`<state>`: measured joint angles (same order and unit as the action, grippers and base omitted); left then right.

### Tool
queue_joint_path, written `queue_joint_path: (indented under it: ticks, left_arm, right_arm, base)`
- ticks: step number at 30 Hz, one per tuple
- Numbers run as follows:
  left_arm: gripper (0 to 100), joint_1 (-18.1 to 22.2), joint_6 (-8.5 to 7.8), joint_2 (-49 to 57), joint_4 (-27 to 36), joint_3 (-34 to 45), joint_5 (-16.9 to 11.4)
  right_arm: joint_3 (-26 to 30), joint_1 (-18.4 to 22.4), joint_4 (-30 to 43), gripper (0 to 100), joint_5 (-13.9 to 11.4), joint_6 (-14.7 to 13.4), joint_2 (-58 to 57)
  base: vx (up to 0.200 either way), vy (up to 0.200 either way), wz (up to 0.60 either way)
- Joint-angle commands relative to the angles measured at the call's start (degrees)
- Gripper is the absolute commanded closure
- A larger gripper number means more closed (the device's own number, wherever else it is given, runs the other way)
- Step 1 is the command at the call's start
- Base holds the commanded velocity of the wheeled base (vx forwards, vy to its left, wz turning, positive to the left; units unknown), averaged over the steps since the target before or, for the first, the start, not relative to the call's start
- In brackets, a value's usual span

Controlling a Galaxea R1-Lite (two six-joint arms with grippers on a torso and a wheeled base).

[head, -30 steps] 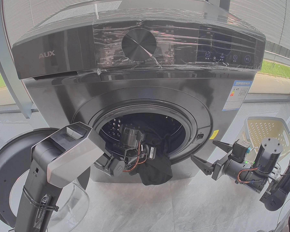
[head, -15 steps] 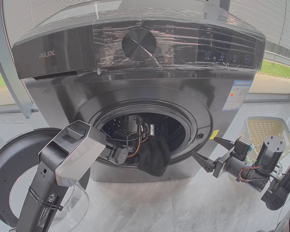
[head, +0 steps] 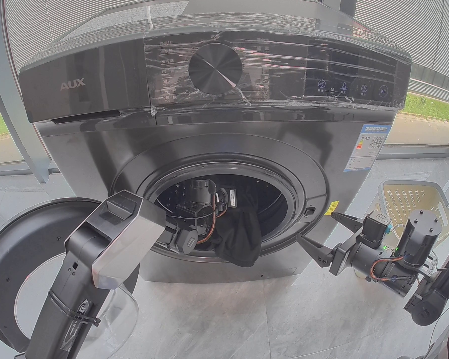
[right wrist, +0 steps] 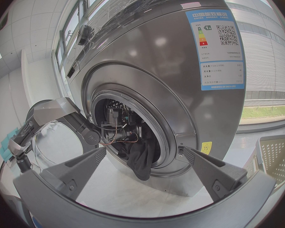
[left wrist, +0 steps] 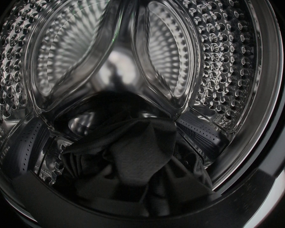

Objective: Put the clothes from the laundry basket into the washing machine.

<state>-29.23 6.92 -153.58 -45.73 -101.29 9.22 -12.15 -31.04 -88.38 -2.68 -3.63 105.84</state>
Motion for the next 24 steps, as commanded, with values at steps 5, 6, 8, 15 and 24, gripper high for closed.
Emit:
queue_joint_path:
  ticks: [5, 6, 8, 15, 24]
  left_arm:
    - [0, -0.91, 0.02, 4.69, 1.43, 7.6, -0.78]
    - [0, -1.18, -0.07, 5.57, 1.96, 9.18, -0.95]
    - [0, -1.88, -0.07, 7.5, 3.54, 12.43, -2.36]
    - [0, -3.29, -0.51, 10.32, 6.62, 21.49, -7.02]
    - [0, -2.93, -0.6, 5.92, 6.0, 18.23, -6.49]
  right_arm:
    - [-0.06, 0.01, -0.04, 0, -0.04, 0.03, 0.07]
    - [-0.06, 0.01, -0.04, 0, -0.04, 0.03, 0.07]
    - [-0.06, -0.08, 0.05, 0, -0.04, 0.03, 0.16]
    - [0.11, -0.08, -0.04, 0, -0.04, 0.03, 0.25]
    - [0.29, 0.01, -0.04, 0, -0.04, 0.03, 0.16]
  base:
    - [0.0, 0.0, 0.0]
    - [0.0, 0.0, 0.0]
    - [0.0, 0.0, 0.0]
    - [0.0, 0.0, 0.0]
    - [0.0, 0.0, 0.0]
